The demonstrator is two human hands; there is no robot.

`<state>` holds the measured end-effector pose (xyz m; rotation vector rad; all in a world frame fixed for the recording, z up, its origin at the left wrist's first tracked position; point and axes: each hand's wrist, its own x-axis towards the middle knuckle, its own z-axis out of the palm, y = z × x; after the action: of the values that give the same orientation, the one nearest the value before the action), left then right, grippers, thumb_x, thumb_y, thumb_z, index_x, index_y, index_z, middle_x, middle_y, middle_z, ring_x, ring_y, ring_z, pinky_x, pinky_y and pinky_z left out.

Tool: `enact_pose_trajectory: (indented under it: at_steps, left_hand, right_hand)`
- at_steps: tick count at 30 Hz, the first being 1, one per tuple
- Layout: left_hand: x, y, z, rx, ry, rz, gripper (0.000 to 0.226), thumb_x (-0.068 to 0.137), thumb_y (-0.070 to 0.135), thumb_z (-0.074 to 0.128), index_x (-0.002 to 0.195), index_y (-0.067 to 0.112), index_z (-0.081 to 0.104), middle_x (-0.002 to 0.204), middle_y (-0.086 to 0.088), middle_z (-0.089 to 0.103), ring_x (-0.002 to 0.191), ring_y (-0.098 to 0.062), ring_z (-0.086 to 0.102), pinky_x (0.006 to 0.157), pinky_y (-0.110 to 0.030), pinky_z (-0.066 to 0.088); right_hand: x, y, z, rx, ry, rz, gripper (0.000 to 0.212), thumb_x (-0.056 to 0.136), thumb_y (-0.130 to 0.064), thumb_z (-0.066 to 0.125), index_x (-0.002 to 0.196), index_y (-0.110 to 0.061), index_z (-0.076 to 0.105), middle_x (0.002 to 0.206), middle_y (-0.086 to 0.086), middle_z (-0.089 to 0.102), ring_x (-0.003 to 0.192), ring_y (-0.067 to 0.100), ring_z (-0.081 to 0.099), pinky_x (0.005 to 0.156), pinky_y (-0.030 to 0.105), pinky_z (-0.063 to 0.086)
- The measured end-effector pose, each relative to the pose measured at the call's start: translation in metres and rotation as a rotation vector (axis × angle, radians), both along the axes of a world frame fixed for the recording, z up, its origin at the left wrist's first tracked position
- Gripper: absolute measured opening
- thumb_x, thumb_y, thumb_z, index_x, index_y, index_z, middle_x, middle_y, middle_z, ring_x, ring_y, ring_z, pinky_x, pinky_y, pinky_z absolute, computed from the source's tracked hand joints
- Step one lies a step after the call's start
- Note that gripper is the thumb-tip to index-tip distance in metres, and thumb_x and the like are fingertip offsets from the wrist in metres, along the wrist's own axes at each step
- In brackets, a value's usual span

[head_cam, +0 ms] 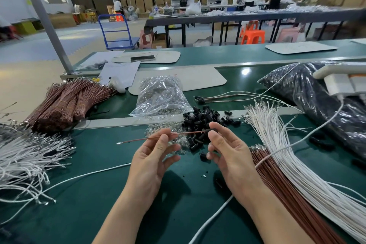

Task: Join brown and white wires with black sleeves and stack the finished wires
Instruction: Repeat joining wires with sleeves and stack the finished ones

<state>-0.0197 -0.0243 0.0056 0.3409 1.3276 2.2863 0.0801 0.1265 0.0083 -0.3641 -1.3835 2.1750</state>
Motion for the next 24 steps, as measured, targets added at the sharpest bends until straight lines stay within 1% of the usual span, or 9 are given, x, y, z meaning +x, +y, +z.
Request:
enact_pose_trajectory:
  at_steps: [2,4,9,14,17,21,24]
  left_hand:
    - [0.003,0.0,0.001,0.007,0.008,-0.042,0.02,0.082,0.022,0.067,0.097,0.024,0.081,0.107,-0.006,0.076,0.082,-0.017,0.073,0.065,-0.028,0.059]
    - [0.005,0.0,0.001,0.008,0.008,-0.067,0.022,0.083,0.021,0.067,0.099,0.023,0.081,0.11,-0.008,0.076,0.084,-0.018,0.073,0.066,-0.029,0.06]
    - [0.005,0.001,0.001,-0.001,0.001,-0.084,0.023,0.082,0.022,0.068,0.101,0.023,0.081,0.11,-0.009,0.076,0.085,-0.017,0.073,0.067,-0.029,0.06]
    - [0.006,0.001,0.002,-0.046,0.011,-0.074,0.03,0.074,0.035,0.074,0.101,0.024,0.081,0.108,-0.006,0.077,0.082,-0.014,0.073,0.066,-0.027,0.059]
    - [0.007,0.002,0.003,-0.08,0.029,-0.078,0.035,0.07,0.04,0.076,0.102,0.025,0.081,0.106,-0.007,0.077,0.082,-0.013,0.072,0.065,-0.025,0.058]
    - [0.011,0.004,0.002,-0.115,0.097,-0.114,0.038,0.073,0.041,0.076,0.108,0.025,0.079,0.107,-0.009,0.077,0.083,-0.014,0.071,0.067,-0.025,0.057]
    - [0.01,0.004,0.003,-0.082,0.062,-0.11,0.036,0.076,0.04,0.074,0.108,0.025,0.079,0.101,-0.007,0.077,0.078,-0.013,0.069,0.064,-0.025,0.057]
  right_hand:
    - [-0.001,-0.001,-0.001,-0.094,0.039,0.042,0.043,0.069,-0.032,0.083,0.11,-0.025,0.077,0.071,-0.007,0.061,0.063,0.006,0.058,0.059,0.021,0.052]
    - [-0.002,-0.003,-0.002,-0.143,0.063,0.07,0.042,0.071,-0.031,0.082,0.111,-0.024,0.077,0.07,-0.007,0.061,0.063,0.005,0.058,0.059,0.021,0.052]
    - [-0.003,-0.004,-0.001,-0.173,0.066,0.082,0.037,0.072,-0.029,0.08,0.109,-0.024,0.078,0.069,-0.006,0.061,0.063,0.005,0.059,0.058,0.02,0.051]
    - [-0.004,-0.006,0.0,-0.134,0.054,0.09,0.04,0.067,-0.031,0.083,0.107,-0.024,0.079,0.072,-0.008,0.062,0.064,0.005,0.058,0.059,0.02,0.052]
    - [-0.004,-0.008,0.0,-0.069,0.038,0.088,0.042,0.066,-0.032,0.082,0.108,-0.025,0.079,0.076,-0.008,0.064,0.066,0.006,0.058,0.061,0.02,0.052]
    - [-0.005,-0.012,0.0,0.024,0.009,0.094,0.044,0.067,-0.037,0.081,0.11,-0.03,0.078,0.079,-0.008,0.067,0.071,0.006,0.061,0.064,0.019,0.052]
    - [-0.004,-0.01,0.001,0.027,0.006,0.069,0.044,0.069,-0.038,0.081,0.112,-0.031,0.077,0.079,-0.008,0.068,0.072,0.007,0.062,0.065,0.02,0.053]
